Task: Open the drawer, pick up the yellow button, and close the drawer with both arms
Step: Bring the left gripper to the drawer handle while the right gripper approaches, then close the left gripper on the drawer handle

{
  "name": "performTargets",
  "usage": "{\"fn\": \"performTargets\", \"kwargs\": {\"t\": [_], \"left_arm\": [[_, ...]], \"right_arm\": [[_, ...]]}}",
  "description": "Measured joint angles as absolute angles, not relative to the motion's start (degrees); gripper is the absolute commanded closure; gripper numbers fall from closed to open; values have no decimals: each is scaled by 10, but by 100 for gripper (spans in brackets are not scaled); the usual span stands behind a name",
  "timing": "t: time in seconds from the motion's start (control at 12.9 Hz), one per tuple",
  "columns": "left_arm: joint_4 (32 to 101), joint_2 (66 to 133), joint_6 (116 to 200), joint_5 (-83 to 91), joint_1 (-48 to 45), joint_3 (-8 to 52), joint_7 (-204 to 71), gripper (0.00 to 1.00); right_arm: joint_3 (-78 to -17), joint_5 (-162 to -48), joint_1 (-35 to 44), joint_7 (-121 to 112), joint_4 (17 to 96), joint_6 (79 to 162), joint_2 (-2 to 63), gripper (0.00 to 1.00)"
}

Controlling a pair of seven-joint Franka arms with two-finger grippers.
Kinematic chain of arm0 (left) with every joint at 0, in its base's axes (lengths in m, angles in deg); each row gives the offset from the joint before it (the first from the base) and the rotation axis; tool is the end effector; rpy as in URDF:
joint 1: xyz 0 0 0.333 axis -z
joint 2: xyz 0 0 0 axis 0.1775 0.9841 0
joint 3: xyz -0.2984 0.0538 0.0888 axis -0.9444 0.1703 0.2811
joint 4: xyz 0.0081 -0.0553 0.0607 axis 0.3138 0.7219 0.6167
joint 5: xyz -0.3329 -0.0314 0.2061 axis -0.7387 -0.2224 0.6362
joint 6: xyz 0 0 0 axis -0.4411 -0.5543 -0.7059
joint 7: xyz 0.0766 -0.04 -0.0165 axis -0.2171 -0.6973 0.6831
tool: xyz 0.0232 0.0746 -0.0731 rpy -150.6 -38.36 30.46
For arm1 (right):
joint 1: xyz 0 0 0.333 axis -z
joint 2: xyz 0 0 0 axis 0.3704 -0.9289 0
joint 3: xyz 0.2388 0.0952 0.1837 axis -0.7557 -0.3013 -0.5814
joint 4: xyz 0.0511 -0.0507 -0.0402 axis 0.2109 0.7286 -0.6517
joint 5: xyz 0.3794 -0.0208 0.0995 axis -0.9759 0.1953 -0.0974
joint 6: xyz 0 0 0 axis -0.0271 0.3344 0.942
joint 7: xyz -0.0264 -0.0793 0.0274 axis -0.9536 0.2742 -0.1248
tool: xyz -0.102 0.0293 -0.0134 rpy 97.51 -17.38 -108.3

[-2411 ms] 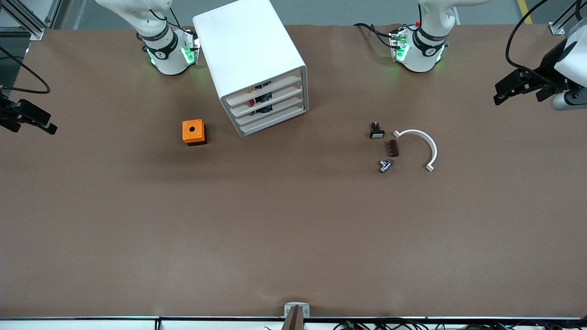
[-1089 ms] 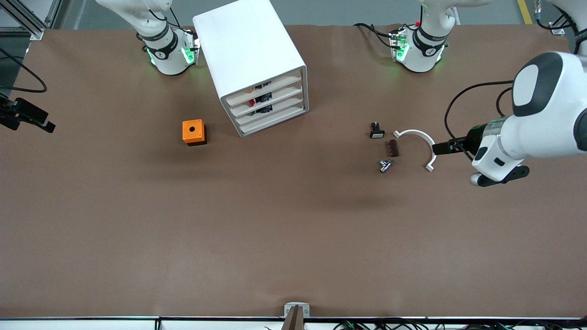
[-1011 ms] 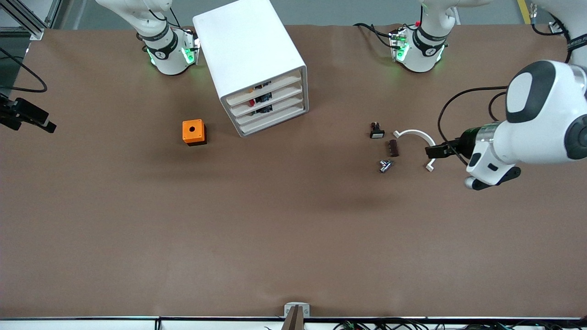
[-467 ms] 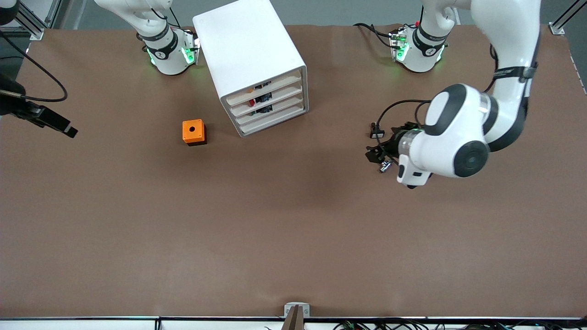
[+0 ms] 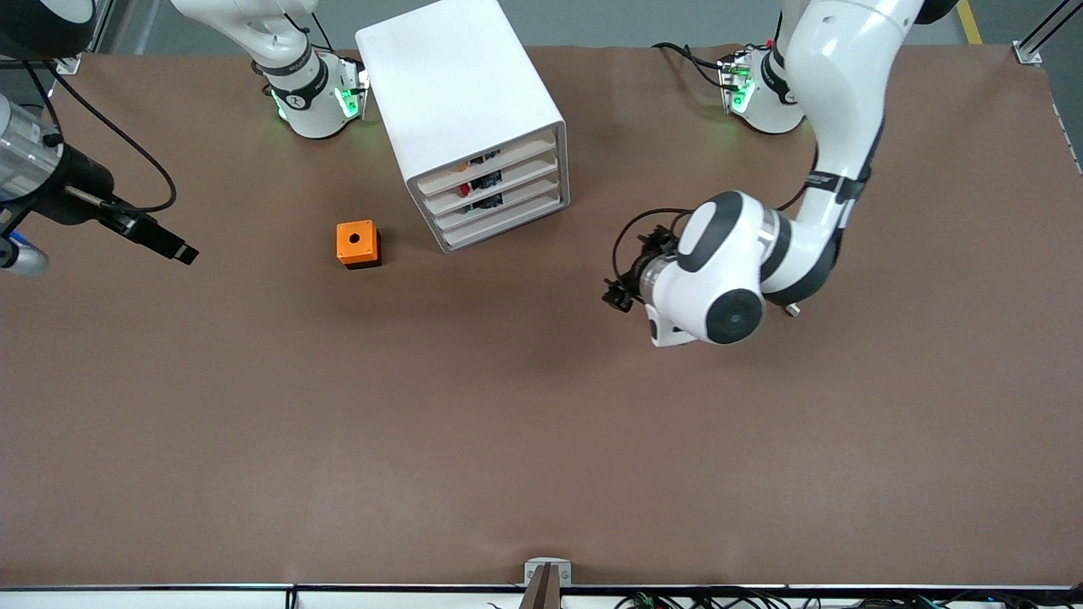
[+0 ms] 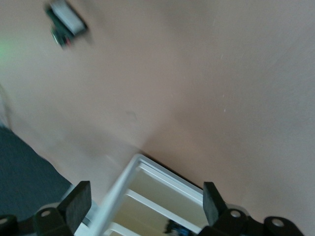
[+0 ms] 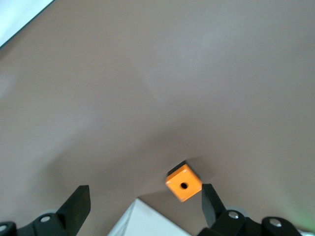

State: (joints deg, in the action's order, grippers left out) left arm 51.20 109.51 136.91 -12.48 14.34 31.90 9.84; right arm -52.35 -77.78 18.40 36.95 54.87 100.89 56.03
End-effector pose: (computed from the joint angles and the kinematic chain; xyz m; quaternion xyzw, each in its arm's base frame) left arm 0.5469 -0.3832 0.3013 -0.8237 -0.4646 0.3229 0.0377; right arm 0.5511 0.0404 0.5878 -0.9509 0.2974 0.0286 0.0808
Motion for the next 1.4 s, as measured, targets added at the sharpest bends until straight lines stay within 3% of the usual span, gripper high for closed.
{"fn": "performTargets", "kwargs": {"t": [0.31, 0.7, 1.09, 1.4], "left_arm": [[506, 1120, 1393, -168, 185, 319, 324, 0], [503, 1121, 1355, -292, 191, 304, 565, 2], [504, 1151, 1336, -418, 193, 304, 636, 28], [504, 1166, 1311, -467, 205, 303, 673, 32]], "right_arm": [[-525, -825, 143, 494, 549, 1009, 532, 0], [-523, -913, 139, 579, 549, 1009, 507, 0], [-524, -936, 116, 634, 549, 1008, 497, 0], [-525, -949, 85, 682, 549, 1012, 489, 0]]}}
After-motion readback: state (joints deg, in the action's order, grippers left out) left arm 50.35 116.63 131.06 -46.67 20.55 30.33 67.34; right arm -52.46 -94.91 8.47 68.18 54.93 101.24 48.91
